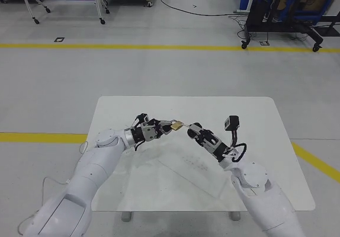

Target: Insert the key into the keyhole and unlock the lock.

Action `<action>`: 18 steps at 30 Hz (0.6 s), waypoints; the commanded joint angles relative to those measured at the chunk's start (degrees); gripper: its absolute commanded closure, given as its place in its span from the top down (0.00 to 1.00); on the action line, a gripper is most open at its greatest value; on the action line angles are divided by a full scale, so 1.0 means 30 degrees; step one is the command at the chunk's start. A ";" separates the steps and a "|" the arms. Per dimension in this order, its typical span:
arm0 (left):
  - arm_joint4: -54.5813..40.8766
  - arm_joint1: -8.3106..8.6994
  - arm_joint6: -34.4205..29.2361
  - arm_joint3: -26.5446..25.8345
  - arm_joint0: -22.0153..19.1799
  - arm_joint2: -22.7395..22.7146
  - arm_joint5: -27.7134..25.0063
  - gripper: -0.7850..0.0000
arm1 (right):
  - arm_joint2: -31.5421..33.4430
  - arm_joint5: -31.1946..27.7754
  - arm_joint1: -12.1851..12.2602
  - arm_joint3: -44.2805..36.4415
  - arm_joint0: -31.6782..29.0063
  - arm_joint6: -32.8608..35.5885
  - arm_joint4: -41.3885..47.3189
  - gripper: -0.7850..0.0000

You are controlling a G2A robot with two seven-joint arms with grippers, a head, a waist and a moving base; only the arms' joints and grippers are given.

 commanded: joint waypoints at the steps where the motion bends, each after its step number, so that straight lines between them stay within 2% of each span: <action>1: 0.0135 -0.0073 -0.0078 0.0088 -0.0033 0.0064 0.0018 0.00 | 0.0407 0.2001 0.0088 -0.1241 -0.0896 -0.0873 -0.0826 0.00; 4: 0.0234 -0.0145 -0.0140 0.0251 -0.0090 0.0047 -0.0139 0.00 | 0.0785 0.3556 0.0166 -0.2869 -0.1711 -0.1737 -0.1520 0.00; 18: 0.0273 -0.0165 -0.0065 0.0296 -0.0104 0.0022 -0.0293 0.00 | 0.0815 0.3680 0.0171 -0.2797 -0.1736 -0.1990 -0.1793 0.00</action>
